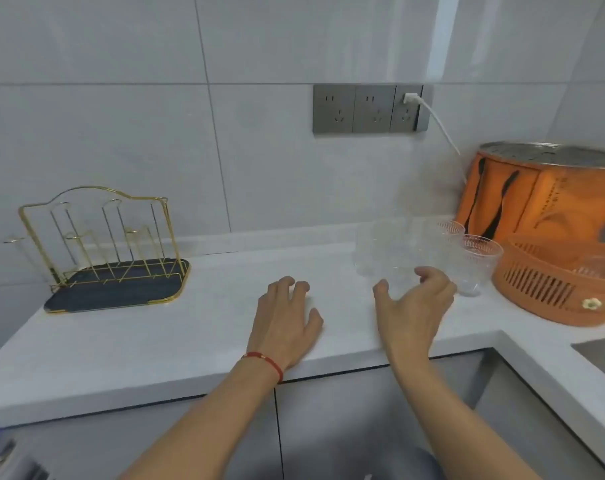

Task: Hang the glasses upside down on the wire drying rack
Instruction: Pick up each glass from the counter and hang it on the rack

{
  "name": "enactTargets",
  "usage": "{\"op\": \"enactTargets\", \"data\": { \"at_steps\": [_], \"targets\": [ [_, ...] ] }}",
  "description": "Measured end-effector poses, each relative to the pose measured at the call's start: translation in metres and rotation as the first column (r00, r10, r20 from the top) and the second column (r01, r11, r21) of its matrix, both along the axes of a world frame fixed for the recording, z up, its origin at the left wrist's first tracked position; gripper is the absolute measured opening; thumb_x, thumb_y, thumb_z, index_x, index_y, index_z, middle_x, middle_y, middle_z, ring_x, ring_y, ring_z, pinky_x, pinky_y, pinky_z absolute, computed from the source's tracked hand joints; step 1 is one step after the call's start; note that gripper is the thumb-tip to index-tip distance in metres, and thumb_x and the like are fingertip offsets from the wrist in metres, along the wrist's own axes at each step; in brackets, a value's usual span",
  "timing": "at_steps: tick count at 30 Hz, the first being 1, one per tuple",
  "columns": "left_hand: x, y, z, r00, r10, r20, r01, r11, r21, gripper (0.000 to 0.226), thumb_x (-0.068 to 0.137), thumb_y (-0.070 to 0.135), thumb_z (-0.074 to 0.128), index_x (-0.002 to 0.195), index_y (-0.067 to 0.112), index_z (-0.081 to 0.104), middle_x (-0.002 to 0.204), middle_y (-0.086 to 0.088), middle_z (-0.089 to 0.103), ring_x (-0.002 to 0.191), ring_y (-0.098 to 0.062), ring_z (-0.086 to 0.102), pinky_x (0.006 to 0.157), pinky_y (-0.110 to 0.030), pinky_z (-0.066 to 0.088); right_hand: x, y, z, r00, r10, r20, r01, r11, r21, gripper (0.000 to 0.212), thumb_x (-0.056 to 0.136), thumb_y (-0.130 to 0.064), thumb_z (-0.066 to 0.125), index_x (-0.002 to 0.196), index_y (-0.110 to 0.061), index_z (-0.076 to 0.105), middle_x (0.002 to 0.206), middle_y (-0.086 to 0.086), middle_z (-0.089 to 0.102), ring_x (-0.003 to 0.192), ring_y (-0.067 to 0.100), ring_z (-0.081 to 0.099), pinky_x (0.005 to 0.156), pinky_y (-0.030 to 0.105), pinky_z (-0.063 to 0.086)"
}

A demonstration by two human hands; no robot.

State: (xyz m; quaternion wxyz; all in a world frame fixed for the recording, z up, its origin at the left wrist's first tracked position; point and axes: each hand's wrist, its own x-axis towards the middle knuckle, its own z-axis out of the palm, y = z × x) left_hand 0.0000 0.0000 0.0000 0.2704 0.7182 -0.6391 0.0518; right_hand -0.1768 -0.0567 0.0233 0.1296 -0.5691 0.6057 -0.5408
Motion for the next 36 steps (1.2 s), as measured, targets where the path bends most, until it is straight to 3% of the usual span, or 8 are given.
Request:
{"op": "enactTargets", "data": {
  "at_steps": [5,13,19,23,26,30,33,36],
  "targets": [
    [0.000,-0.004,-0.002,1.000,-0.008,0.000,0.008,1.000,-0.020,0.047,0.092,0.043,0.046,0.131,0.017,0.048,0.139,-0.009,0.046,0.126,-0.027,0.041,0.101,-0.038,0.038,-0.003,-0.027,0.002,0.999,0.053,0.011,-0.054,0.948,0.313,0.098,0.077,-0.053,0.079,0.147,-0.002,0.034,0.141,0.020,0.054,0.126,0.046,0.050,0.101,0.051,0.046],
    [0.001,-0.003,0.002,0.963,-0.163,-0.214,0.145,0.984,-0.099,0.067,0.084,0.058,0.054,0.141,0.029,0.035,0.140,0.006,0.042,0.127,-0.014,0.043,0.104,-0.034,0.041,0.007,-0.019,-0.015,0.945,0.274,-0.177,-0.248,0.956,0.157,0.078,0.068,-0.062,0.072,0.129,-0.018,0.048,0.118,0.002,0.064,0.110,0.030,0.055,0.090,0.043,0.044],
    [0.028,0.017,0.035,0.582,-0.248,-0.774,-0.008,0.951,-0.310,0.068,0.065,0.062,0.079,0.126,0.041,0.055,0.108,0.023,0.067,0.100,0.000,0.065,0.080,-0.023,0.056,0.062,0.011,0.002,0.636,0.762,-0.119,-0.759,0.646,0.080,0.078,0.063,-0.057,0.084,0.126,-0.068,0.038,0.124,-0.020,0.042,0.112,-0.017,0.050,0.081,0.001,0.046],
    [0.073,0.040,0.048,0.430,-0.262,-0.864,-0.141,0.926,-0.351,0.046,0.068,0.048,0.078,0.110,0.039,0.065,0.107,0.023,0.068,0.098,0.003,0.066,0.073,-0.017,0.056,0.101,0.022,0.017,0.371,0.851,0.371,-0.929,0.348,0.130,0.077,0.075,-0.069,0.075,0.142,-0.059,0.039,0.138,-0.013,0.058,0.117,-0.002,0.066,0.095,0.025,0.055],
    [0.106,0.060,0.051,0.333,-0.247,-0.910,-0.150,0.939,-0.310,0.047,0.075,0.041,0.077,0.119,0.036,0.063,0.125,-0.002,0.066,0.109,-0.016,0.068,0.091,-0.043,0.059,0.135,0.026,0.028,0.266,0.784,0.560,-0.964,0.207,0.168,0.047,0.096,-0.060,0.060,0.135,-0.034,0.056,0.122,0.009,0.076,0.097,0.035,0.079,0.095,0.055,0.059],
    [0.159,0.082,0.047,0.589,-0.133,-0.797,-0.216,0.925,-0.314,0.043,0.088,0.057,0.055,0.127,0.038,0.060,0.126,0.006,0.065,0.113,-0.009,0.062,0.093,-0.026,0.054,0.167,0.025,0.049,0.342,0.814,0.470,-0.939,0.306,0.154,0.049,0.086,-0.056,0.073,0.128,-0.035,0.062,0.116,0.008,0.076,0.085,0.035,0.081,0.105,0.057,0.051],
    [0.210,0.096,0.031,0.849,0.304,-0.432,-0.428,0.876,-0.225,0.027,0.091,0.045,0.049,0.105,0.027,0.063,0.107,0.008,0.066,0.106,-0.014,0.058,0.081,-0.025,0.049,0.183,0.014,0.082,0.516,0.789,0.332,-0.848,0.526,0.067,0.050,0.076,-0.067,0.074,0.120,-0.049,0.059,0.115,0.002,0.071,0.071,0.022,0.082,0.103,0.049,0.051],
    [0.243,0.100,0.009,0.838,0.545,-0.020,-0.545,0.838,-0.004,0.030,0.087,0.040,0.054,0.110,0.021,0.057,0.113,0.000,0.053,0.111,-0.022,0.046,0.091,-0.036,0.045,0.211,-0.008,0.119,0.616,0.757,0.220,-0.768,0.639,-0.045,0.049,0.079,-0.063,0.071,0.122,-0.048,0.055,0.122,0.005,0.066,0.063,0.015,0.079,0.089,0.040,0.057]
  ]
}}
